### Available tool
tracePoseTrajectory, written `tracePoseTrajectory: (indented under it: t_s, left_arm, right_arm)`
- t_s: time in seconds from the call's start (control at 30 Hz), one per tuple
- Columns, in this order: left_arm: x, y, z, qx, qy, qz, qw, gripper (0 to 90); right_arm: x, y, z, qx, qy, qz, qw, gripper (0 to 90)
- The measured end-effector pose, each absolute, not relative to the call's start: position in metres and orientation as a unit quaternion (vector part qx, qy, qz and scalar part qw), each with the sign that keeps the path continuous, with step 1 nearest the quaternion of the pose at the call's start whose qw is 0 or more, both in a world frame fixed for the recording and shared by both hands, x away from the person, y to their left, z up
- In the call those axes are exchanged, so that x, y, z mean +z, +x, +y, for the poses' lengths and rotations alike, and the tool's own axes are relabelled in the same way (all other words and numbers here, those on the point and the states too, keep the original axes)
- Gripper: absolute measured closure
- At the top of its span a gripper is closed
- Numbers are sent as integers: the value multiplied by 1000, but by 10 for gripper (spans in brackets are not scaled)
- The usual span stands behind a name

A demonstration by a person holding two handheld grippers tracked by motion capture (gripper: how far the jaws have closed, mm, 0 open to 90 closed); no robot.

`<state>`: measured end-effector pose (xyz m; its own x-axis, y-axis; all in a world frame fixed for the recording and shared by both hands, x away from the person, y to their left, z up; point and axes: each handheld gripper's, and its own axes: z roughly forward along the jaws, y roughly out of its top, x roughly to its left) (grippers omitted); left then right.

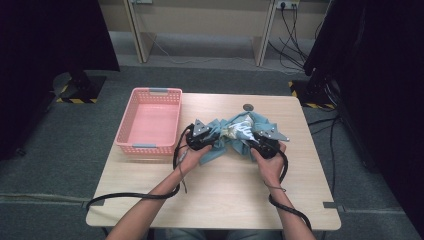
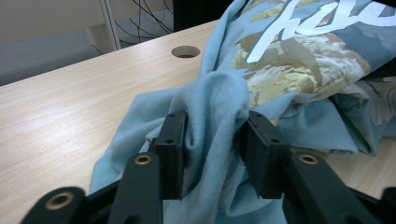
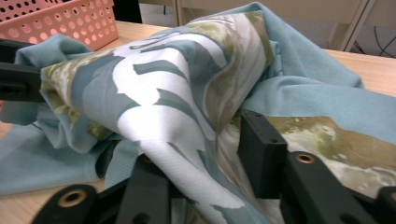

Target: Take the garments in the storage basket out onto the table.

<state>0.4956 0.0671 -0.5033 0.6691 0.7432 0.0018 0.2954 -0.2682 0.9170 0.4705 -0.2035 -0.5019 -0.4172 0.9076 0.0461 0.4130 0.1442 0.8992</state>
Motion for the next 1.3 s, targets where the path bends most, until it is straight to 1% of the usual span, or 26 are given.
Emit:
tracePoseTrajectory:
  t_s: [0.13,0.27,0.43,0.5,0.53,0.57,0.6,0.63,0.7,0.73,0.77,0.8,0.83,0.87,1.0,1.03,1.1,1.13,1.3]
  left_arm:
    - [-502,494,69,228,766,340,496,529]
    - [-502,492,72,230,767,346,489,436]
    - [-500,489,73,238,766,353,482,289]
    - [-499,487,73,243,768,348,480,244]
    - [-496,483,71,249,774,338,474,237]
    - [-496,483,71,249,774,338,474,197]
    - [-496,483,71,249,774,338,474,197]
    - [-496,483,71,249,774,338,474,197]
    - [-494,480,70,258,774,337,471,197]
    - [-494,480,70,258,774,337,471,157]
    - [-490,475,71,260,773,335,472,157]
    - [-490,475,71,260,773,335,472,126]
    - [-490,475,71,260,773,335,472,126]
    - [-490,475,71,260,773,335,472,126]
    - [-489,472,72,261,774,333,472,118]
    - [-487,469,73,260,773,330,476,118]
    - [-487,469,73,260,773,330,476,116]
    - [-486,466,75,259,773,329,477,116]
    - [-485,463,78,259,773,328,477,114]
  right_arm:
    - [-501,469,-206,456,467,706,276,561]
    - [-500,467,-207,455,469,704,279,491]
    - [-497,466,-209,447,466,707,287,402]
    - [-496,465,-210,445,466,708,288,365]
    - [-496,465,-210,445,467,708,288,343]
    - [-496,465,-210,445,467,708,288,343]
    - [-494,464,-214,446,474,705,282,343]
    - [-494,464,-214,446,474,705,282,267]
    - [-494,464,-214,446,474,705,282,267]
    - [-494,464,-214,446,474,705,282,267]
    - [-493,463,-215,446,474,705,281,229]
    - [-493,463,-215,446,474,705,281,229]
    - [-491,461,-219,451,473,706,275,229]
    - [-491,461,-219,451,473,706,275,157]
    - [-490,459,-221,452,472,707,271,157]
    - [-490,459,-221,452,472,707,271,127]
    - [-490,458,-224,455,471,707,267,127]
    - [-490,458,-224,455,471,707,267,104]
    - [-489,456,-227,459,466,708,264,90]
